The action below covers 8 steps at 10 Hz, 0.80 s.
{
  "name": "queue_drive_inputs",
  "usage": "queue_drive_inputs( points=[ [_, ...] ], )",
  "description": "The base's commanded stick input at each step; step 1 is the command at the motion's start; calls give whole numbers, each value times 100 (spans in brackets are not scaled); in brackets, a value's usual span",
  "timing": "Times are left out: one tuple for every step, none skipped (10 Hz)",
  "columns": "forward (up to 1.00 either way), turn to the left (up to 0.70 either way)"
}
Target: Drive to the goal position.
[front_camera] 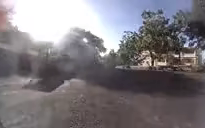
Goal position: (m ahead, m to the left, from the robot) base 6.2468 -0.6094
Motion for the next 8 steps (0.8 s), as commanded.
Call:
queue_drive_inputs(
  points=[
    [50, 0],
    [50, 0],
    [50, 0],
    [50, 0],
    [50, 0],
    [50, 0],
    [50, 0],
    [50, 0]
  ],
)
